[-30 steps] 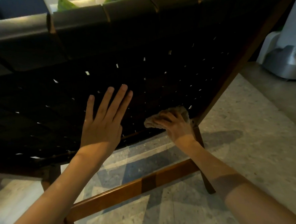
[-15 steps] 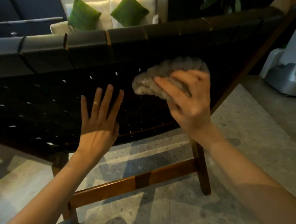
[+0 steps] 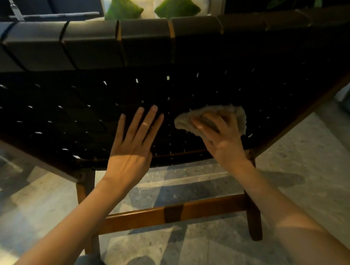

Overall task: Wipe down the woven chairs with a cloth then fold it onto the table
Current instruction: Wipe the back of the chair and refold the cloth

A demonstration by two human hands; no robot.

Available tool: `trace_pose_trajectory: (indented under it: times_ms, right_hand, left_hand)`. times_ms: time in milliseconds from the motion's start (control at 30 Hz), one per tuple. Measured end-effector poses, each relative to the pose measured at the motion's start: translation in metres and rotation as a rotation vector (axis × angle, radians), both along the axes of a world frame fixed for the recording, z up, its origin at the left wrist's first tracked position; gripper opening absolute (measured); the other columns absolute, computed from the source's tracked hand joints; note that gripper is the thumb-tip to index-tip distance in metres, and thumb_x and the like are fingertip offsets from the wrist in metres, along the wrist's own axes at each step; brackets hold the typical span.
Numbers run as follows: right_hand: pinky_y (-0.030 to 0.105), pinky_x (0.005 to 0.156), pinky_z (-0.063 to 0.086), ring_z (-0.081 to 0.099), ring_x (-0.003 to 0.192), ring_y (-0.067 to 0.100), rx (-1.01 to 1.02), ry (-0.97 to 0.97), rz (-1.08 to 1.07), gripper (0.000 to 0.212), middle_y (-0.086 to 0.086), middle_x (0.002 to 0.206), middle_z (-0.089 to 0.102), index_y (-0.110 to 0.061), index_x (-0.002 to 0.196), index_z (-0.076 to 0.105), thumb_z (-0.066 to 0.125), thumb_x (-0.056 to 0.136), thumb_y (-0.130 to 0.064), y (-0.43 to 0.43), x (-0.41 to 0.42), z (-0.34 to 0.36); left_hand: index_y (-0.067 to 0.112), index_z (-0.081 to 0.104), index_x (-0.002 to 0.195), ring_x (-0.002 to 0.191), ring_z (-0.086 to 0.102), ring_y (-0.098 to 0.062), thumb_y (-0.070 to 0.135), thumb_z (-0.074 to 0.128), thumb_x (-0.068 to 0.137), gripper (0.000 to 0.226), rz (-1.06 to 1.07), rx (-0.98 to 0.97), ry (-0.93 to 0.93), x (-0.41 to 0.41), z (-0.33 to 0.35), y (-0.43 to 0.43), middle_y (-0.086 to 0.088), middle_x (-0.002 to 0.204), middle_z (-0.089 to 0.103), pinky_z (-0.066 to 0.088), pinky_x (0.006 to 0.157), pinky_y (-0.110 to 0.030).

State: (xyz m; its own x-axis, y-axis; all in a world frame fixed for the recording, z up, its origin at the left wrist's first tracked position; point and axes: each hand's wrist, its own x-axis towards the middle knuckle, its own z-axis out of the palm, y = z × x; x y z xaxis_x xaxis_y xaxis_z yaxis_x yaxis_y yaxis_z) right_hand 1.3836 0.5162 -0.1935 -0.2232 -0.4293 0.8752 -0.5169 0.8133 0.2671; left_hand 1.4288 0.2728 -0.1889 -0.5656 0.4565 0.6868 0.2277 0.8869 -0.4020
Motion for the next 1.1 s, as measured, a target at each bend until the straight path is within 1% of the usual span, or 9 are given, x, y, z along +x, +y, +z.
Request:
trace_pose_trajectory:
  times_ms: [133, 300, 433, 500, 633, 700, 800, 967, 1100]
  right_hand:
    - [0.05, 0.076, 0.054, 0.064, 0.092, 0.043, 0.145, -0.36, -0.072, 0.03, 0.017, 0.109, 0.067, -0.011, 0.107, 0.073, 0.063, 0.082, 0.0, -0.002, -0.012, -0.049]
    - [0.048, 0.065, 0.057, 0.066, 0.081, 0.043, 0.094, -0.564, -0.105, 0.053, 0.014, 0.098, 0.071, -0.01, 0.093, 0.077, 0.08, 0.048, 0.018, -0.012, -0.015, -0.069]
    - [0.037, 0.104, 0.035, 0.036, 0.132, 0.027, 0.305, -0.808, -0.248, 0.054, -0.004, 0.143, 0.041, -0.031, 0.139, 0.045, 0.047, 0.092, -0.005, -0.01, -0.019, -0.059]
    - [0.036, 0.108, 0.028, 0.023, 0.137, 0.025, 0.36, -0.879, -0.293, 0.054, -0.005, 0.148, 0.031, -0.036, 0.145, 0.032, 0.039, 0.097, -0.013, -0.01, -0.005, -0.048]
    - [0.043, 0.08, 0.054, 0.048, 0.112, 0.035, 0.151, -0.418, -0.036, 0.043, 0.015, 0.117, 0.062, -0.016, 0.123, 0.063, 0.066, 0.082, -0.005, -0.018, 0.041, -0.018]
    - [0.038, 0.074, 0.052, 0.058, 0.093, 0.035, 0.074, -0.089, 0.091, 0.034, 0.012, 0.11, 0.056, -0.014, 0.12, 0.06, 0.061, 0.087, -0.005, -0.024, 0.054, 0.005]
    - [0.035, 0.082, 0.041, 0.047, 0.092, 0.03, -0.015, 0.168, 0.152, 0.033, 0.01, 0.109, 0.045, -0.01, 0.119, 0.054, 0.065, 0.088, -0.005, -0.042, 0.058, 0.054]
    - [0.035, 0.075, 0.037, 0.039, 0.09, 0.028, -0.162, 0.212, 0.095, 0.015, 0.013, 0.105, 0.047, -0.003, 0.098, 0.064, 0.066, 0.084, -0.001, -0.07, 0.056, 0.092]
    - [0.038, 0.081, 0.041, 0.045, 0.094, 0.031, -0.225, 0.209, 0.006, 0.021, 0.019, 0.097, 0.068, -0.006, 0.105, 0.072, 0.064, 0.086, -0.005, -0.084, 0.045, 0.08]
  left_hand:
    - [0.012, 0.022, 0.15, 0.145, 0.003, -0.029, 0.012, 0.058, 0.083, 0.076, -0.01, 0.007, -0.003, -0.006, -0.007, -0.001, -0.01, 0.157, 0.007, 0.008, 0.116, -0.053]
    - [0.013, 0.015, 0.151, 0.145, 0.0, -0.028, 0.016, 0.046, 0.088, 0.071, -0.013, -0.012, -0.006, -0.012, -0.012, -0.006, -0.008, 0.158, 0.0, 0.004, 0.116, -0.052]
    - [0.012, 0.016, 0.151, 0.145, 0.003, -0.027, 0.013, 0.054, 0.085, 0.077, -0.022, -0.01, -0.022, -0.008, -0.009, -0.007, -0.006, 0.158, 0.001, 0.008, 0.116, -0.052]
    - [0.012, 0.017, 0.151, 0.145, 0.005, -0.027, 0.011, 0.058, 0.083, 0.079, -0.023, 0.001, -0.039, 0.0, -0.007, -0.008, -0.007, 0.158, 0.004, 0.01, 0.116, -0.052]
    - [0.012, 0.022, 0.15, 0.144, 0.001, -0.027, 0.012, 0.063, 0.082, 0.079, 0.012, 0.07, -0.044, 0.013, 0.0, -0.02, -0.01, 0.157, 0.008, 0.008, 0.115, -0.054]
    - [0.011, 0.023, 0.149, 0.143, 0.0, -0.026, 0.013, 0.064, 0.081, 0.079, 0.031, 0.123, -0.038, 0.016, 0.005, -0.026, -0.012, 0.156, 0.01, 0.007, 0.115, -0.054]
    - [0.011, 0.022, 0.149, 0.144, -0.002, -0.028, 0.014, 0.065, 0.082, 0.08, 0.049, 0.195, -0.037, 0.021, 0.012, -0.03, -0.013, 0.155, 0.008, 0.005, 0.115, -0.055]
    - [0.013, 0.015, 0.15, 0.144, -0.004, -0.028, 0.013, 0.063, 0.083, 0.083, 0.044, 0.245, -0.029, 0.027, 0.019, -0.036, -0.01, 0.157, 0.004, 0.004, 0.115, -0.055]
    - [0.014, 0.017, 0.15, 0.144, 0.0, -0.031, 0.015, 0.066, 0.081, 0.084, 0.063, 0.228, -0.03, 0.027, 0.019, -0.045, -0.011, 0.157, 0.007, 0.006, 0.115, -0.056]
